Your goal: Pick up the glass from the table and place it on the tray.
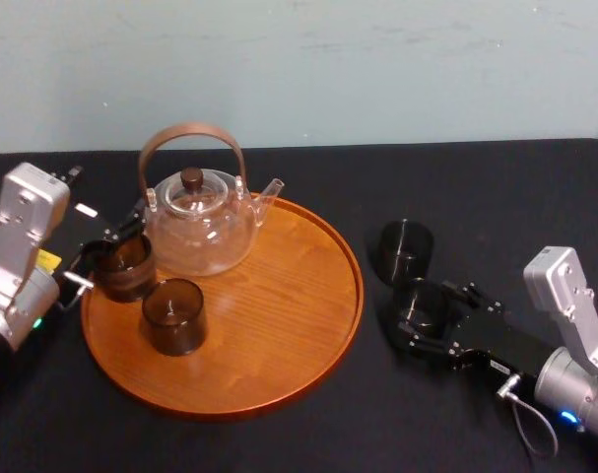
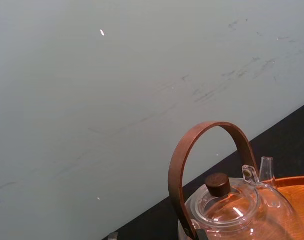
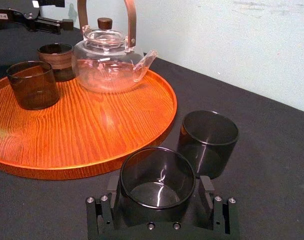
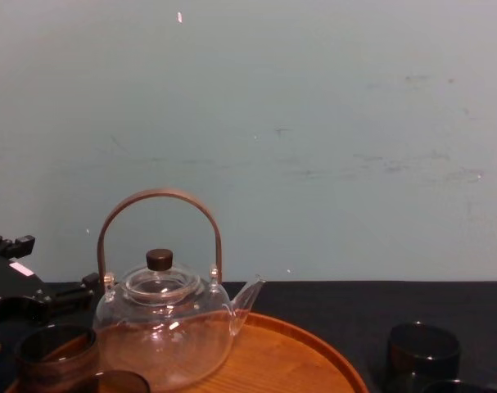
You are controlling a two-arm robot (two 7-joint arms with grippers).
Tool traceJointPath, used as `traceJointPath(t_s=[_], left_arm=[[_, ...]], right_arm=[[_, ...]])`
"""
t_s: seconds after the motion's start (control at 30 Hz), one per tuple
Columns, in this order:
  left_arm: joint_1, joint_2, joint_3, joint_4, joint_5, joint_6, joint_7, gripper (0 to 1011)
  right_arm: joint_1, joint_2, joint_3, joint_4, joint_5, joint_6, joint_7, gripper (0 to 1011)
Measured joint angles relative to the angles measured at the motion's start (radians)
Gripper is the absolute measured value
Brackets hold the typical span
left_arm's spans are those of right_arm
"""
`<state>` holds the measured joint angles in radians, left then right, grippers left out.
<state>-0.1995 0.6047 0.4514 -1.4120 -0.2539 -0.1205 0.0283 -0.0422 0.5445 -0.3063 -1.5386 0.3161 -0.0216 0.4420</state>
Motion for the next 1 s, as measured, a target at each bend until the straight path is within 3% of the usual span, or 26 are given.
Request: traceJointPath(t_s=[0.4,1.0], left_arm=[[0.000,0.000,0.000,0.000,0.000,0.000,0.000,1001],[0.000,0.000,0.000,0.000,0.000,0.000,0.000,1001]], right_arm=[[0.040,-0.034,-0.014,0.051,-0.011,0.007,0.016,1002],[0.038,-0.032,-0.014,0.048,-0.011,0.007,0.015,1002]])
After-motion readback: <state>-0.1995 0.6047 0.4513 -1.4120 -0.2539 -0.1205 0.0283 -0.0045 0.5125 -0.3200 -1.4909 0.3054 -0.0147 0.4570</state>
